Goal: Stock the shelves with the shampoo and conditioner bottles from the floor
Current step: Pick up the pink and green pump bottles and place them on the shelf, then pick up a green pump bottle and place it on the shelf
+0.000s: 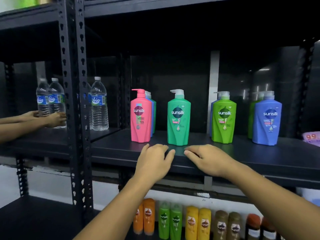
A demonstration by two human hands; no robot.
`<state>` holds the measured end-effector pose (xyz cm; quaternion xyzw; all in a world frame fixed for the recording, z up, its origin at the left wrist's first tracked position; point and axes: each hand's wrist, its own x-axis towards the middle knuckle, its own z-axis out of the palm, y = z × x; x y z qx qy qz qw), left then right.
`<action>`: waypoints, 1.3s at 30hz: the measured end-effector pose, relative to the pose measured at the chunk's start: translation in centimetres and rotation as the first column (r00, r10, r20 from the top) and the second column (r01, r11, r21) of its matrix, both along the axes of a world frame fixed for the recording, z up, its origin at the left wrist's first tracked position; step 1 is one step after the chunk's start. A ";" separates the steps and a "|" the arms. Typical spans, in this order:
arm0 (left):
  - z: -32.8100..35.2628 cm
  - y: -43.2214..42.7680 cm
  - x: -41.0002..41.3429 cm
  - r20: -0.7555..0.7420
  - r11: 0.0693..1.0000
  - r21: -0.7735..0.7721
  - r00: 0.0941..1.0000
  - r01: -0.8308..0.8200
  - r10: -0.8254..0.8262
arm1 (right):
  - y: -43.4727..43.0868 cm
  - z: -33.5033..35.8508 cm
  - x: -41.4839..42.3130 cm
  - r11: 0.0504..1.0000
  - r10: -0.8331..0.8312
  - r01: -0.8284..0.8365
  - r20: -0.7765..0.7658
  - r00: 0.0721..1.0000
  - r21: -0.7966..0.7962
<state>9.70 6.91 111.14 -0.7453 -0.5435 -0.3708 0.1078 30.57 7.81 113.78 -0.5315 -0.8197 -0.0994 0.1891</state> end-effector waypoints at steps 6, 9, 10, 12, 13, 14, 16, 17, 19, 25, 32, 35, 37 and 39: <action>-2.9 -2.0 2.9 -0.156 0.959 0.066 0.952 0.277 -0.264 | -5.9 -4.4 3.8 0.979 0.097 -0.096 0.004 0.995 0.180; -4.7 -3.5 4.4 -0.082 0.909 0.068 0.911 0.411 -0.405 | -8.9 -6.9 5.5 0.980 0.085 -0.069 -0.080 0.993 0.187; -5.6 -4.1 4.9 -0.051 0.897 0.050 0.898 0.440 -0.437 | -9.9 -7.8 6.0 0.982 0.080 -0.060 -0.107 0.991 0.177; -7.9 -5.2 5.9 0.006 0.876 -0.020 0.876 0.482 -0.482 | -11.8 -10.1 6.9 0.989 0.054 -0.036 -0.126 0.991 0.143; -9.3 -5.8 6.4 0.022 0.866 -0.056 0.867 0.497 -0.497 | -12.7 -11.3 7.4 0.993 0.037 -0.021 -0.130 0.991 0.118; -10.6 -6.3 6.9 0.034 0.855 -0.091 0.860 0.511 -0.510 | -13.7 -12.7 7.8 0.996 0.018 -0.007 -0.138 0.990 0.083; -13.5 -7.6 7.9 0.055 0.826 -0.164 0.841 0.539 -0.538 | -15.7 -15.7 8.6 1.000 -0.015 0.018 -0.172 0.985 0.016; -15.1 -8.2 8.3 0.069 0.806 -0.210 0.830 0.554 -0.553 | -16.8 -17.4 8.9 0.999 -0.037 0.034 -0.188 0.981 -0.018; -18.6 -9.3 9.0 0.099 0.754 -0.328 0.815 0.569 -0.571 | -19.0 -21.5 9.4 0.989 -0.112 0.087 -0.220 0.969 -0.123; -30.1 -13.0 11.0 0.144 0.532 -0.678 0.801 0.507 -0.581 | -26.5 -35.1 9.6 0.864 -0.386 0.178 -0.392 0.835 -0.471; -39.8 -17.4 13.6 0.192 0.231 -0.886 0.771 0.402 -0.606 | -32.9 -46.2 10.3 0.560 -0.648 0.325 -0.158 0.745 -0.762; -42.5 -18.4 14.4 0.177 0.165 -0.922 0.762 0.349 -0.623 | -34.2 -48.8 10.7 0.496 -0.699 0.385 -0.095 0.708 -0.779; -44.1 -18.8 15.0 0.161 0.134 -0.942 0.767 0.307 -0.621 | -34.9 -50.4 11.1 0.410 -0.734 0.394 -0.041 0.678 -0.823; -46.1 -18.9 15.8 0.146 0.115 -0.954 0.765 0.276 -0.627 | -35.2 -52.1 11.6 0.333 -0.764 0.392 -0.002 0.645 -0.858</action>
